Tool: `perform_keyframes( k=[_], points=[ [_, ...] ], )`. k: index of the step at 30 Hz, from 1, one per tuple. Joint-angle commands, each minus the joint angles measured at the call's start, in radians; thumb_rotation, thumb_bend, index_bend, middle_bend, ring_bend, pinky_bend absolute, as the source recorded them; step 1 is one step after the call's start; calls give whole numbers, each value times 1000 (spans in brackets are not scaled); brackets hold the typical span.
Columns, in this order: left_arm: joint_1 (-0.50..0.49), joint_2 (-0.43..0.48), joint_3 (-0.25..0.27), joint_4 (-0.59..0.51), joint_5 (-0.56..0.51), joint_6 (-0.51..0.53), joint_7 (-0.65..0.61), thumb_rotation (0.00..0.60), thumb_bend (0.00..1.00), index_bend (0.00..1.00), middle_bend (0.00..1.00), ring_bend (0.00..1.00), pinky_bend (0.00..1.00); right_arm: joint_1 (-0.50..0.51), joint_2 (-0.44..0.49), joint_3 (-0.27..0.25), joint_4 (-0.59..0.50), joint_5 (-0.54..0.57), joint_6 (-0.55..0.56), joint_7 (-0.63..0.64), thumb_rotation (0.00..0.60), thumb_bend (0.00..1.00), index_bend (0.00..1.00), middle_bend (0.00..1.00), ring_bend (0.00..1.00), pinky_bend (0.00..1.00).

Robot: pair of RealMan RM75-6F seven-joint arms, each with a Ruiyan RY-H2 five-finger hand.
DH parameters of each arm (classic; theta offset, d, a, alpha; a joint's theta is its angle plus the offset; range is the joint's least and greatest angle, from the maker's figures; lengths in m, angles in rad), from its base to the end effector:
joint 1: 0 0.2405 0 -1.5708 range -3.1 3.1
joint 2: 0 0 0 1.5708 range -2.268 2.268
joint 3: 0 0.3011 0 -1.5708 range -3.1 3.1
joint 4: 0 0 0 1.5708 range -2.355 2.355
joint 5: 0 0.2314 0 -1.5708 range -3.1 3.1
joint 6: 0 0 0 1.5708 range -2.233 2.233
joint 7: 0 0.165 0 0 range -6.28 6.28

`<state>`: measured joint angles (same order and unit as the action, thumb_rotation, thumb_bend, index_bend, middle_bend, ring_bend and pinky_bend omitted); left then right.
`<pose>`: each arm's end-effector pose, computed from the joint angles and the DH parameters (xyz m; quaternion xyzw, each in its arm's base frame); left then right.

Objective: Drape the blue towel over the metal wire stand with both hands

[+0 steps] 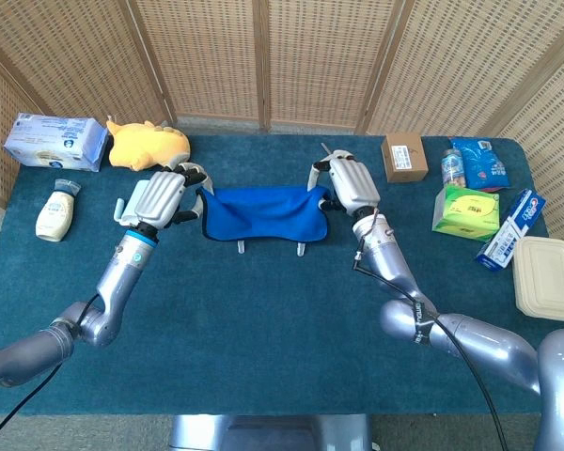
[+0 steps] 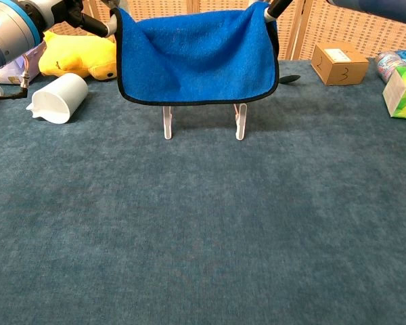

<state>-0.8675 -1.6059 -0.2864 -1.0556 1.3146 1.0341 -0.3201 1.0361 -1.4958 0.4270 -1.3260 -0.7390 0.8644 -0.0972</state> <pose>-0.1549 0.4984 0.0157 -0.6309 -0.3927 -0.5513 0.3793 -0.0745 -0.5254 0.0332 0.5964 -0.4860 0.5005 0.3971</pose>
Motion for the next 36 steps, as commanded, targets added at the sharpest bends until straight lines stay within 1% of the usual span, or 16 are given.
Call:
perform_keyframes(
  k=[1,12,17,24,27,29,30,32,34,36],
  points=[
    [0,2,2,-1,0,-5,1,600,632,770,431,273,103,-3,-1,0,3,-3,0,3,600,418,977,505,274,166],
    [0,4,3,-11,0,-12,9,600,627,769,422,266,100,-15,5,-5,10,-13,-10,8,600,409,948,498,265,162],
    [-1,4,4,-11,0,-14,12,600,626,741,406,251,99,-16,6,-6,14,-16,-13,4,600,406,893,468,247,153],
    [0,9,8,-15,-1,-24,16,600,608,633,333,185,79,-16,7,-16,21,-19,-23,-9,600,362,739,412,198,138],
    [2,13,11,-18,-1,-29,19,600,605,571,295,144,64,-15,8,-21,25,-19,-27,-19,600,312,610,363,154,122],
    [2,17,13,-21,-1,-33,21,600,591,499,253,100,47,-15,9,-24,26,-17,-30,-26,600,273,504,310,100,105],
    [3,18,13,-22,-1,-35,21,600,582,474,234,80,40,-14,10,-27,27,-16,-32,-29,600,260,471,292,81,99],
    [3,23,16,-24,-1,-40,24,600,551,400,165,22,15,-12,12,-30,29,-14,-35,-39,600,221,375,240,32,84],
    [3,28,19,-26,1,-44,27,600,533,345,107,1,2,-11,13,-34,31,-12,-36,-50,600,197,317,210,6,76],
    [2,35,23,-29,2,-52,34,600,524,300,62,0,0,-8,13,-39,35,-14,-34,-62,600,184,287,197,0,73]
  ],
)
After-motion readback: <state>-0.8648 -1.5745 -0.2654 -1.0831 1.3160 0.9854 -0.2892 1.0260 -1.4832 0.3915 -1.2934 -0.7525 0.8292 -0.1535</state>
